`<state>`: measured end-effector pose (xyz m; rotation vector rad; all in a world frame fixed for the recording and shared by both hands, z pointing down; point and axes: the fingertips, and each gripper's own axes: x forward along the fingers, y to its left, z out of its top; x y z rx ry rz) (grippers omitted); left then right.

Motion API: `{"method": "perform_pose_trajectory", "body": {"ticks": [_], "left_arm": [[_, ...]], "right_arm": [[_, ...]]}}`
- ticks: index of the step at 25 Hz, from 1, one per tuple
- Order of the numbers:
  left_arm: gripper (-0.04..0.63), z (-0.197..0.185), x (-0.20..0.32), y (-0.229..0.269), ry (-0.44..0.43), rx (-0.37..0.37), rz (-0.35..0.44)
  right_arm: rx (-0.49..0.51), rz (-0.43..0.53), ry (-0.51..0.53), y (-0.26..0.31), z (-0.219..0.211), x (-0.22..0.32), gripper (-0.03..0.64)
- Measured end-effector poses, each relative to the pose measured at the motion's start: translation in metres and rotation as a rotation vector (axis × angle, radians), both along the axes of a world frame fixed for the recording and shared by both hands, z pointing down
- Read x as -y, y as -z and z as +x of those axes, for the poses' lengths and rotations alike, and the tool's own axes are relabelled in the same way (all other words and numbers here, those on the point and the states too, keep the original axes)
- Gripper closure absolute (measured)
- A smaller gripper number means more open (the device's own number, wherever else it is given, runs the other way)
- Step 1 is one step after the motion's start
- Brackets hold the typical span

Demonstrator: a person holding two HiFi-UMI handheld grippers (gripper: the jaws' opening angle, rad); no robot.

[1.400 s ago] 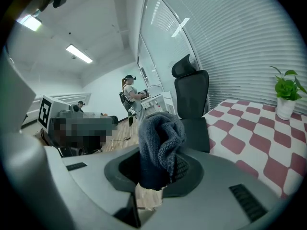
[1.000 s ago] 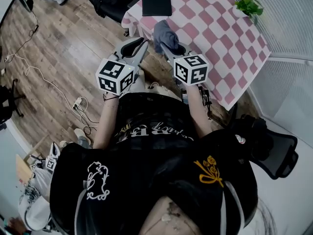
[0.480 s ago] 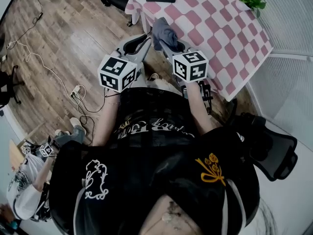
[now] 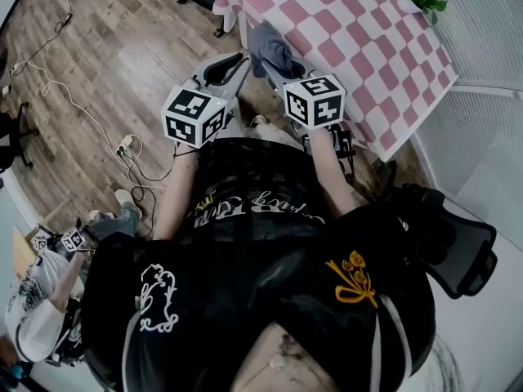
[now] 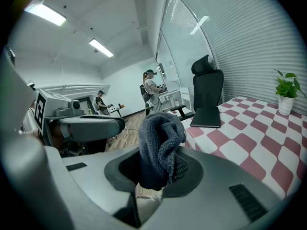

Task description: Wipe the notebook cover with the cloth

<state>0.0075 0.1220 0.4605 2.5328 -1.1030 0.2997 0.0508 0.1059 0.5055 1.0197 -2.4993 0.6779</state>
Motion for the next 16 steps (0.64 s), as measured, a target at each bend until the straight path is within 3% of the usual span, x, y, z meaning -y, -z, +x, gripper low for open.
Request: {"method": "perform_pose_trajectory", "body": {"ticks": [16], "left_arm": [[0.546,-0.0038,0.0070,0.0025,0.003,0.005,0.006]], "right_arm": [[-0.021,0.001,0.003,-0.0014,-0.0020,0.0059,0.543]]}}
